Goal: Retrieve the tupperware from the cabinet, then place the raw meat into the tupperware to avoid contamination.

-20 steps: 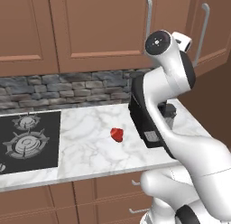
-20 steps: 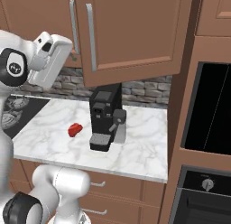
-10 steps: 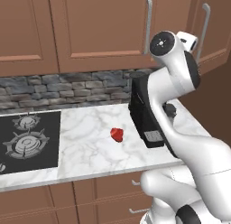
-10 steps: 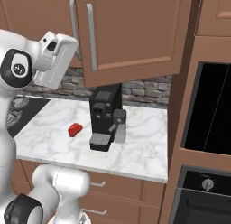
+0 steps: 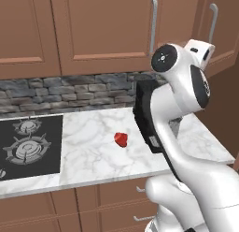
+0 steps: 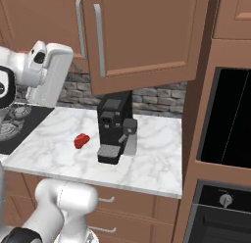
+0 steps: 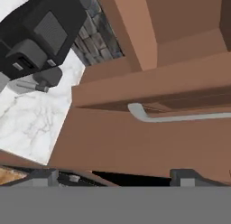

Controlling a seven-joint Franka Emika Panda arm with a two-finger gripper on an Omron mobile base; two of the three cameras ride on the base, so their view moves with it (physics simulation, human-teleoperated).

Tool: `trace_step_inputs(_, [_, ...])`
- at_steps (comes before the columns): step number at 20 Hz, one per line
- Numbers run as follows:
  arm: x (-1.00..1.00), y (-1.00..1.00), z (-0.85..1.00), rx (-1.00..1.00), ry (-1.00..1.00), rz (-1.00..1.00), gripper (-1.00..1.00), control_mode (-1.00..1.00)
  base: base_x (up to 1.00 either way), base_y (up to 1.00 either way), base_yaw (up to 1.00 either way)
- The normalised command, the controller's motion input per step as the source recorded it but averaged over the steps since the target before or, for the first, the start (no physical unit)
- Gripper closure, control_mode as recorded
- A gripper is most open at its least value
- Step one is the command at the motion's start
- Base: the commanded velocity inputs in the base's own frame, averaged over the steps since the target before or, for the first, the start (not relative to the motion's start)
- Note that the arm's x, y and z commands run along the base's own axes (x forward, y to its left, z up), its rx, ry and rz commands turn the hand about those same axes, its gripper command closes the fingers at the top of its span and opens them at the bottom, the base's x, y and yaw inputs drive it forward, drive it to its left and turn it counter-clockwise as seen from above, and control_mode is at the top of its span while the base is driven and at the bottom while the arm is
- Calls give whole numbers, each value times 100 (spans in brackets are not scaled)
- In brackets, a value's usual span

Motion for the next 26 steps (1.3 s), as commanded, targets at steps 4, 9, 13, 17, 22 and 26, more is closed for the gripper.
trace_step_inputs(4, [28,90,0,-14,-1,-3,-100,-100,0,0,0])
trace_step_inputs(9, [69,42,0,-13,3,-2,-100,-100,0,0,0])
trace_step_inputs(13, [97,13,0,-13,15,-5,-100,-100,0,0,0])
trace_step_inputs(17, [66,-4,0,-11,24,-10,-100,-100,0,0,0])
trace_step_inputs(22, [12,-36,2,-5,19,-17,-100,-100,0,0,0])
trace_step_inputs(26, [5,-50,-1,-3,7,-19,-100,-100,0,0,0])
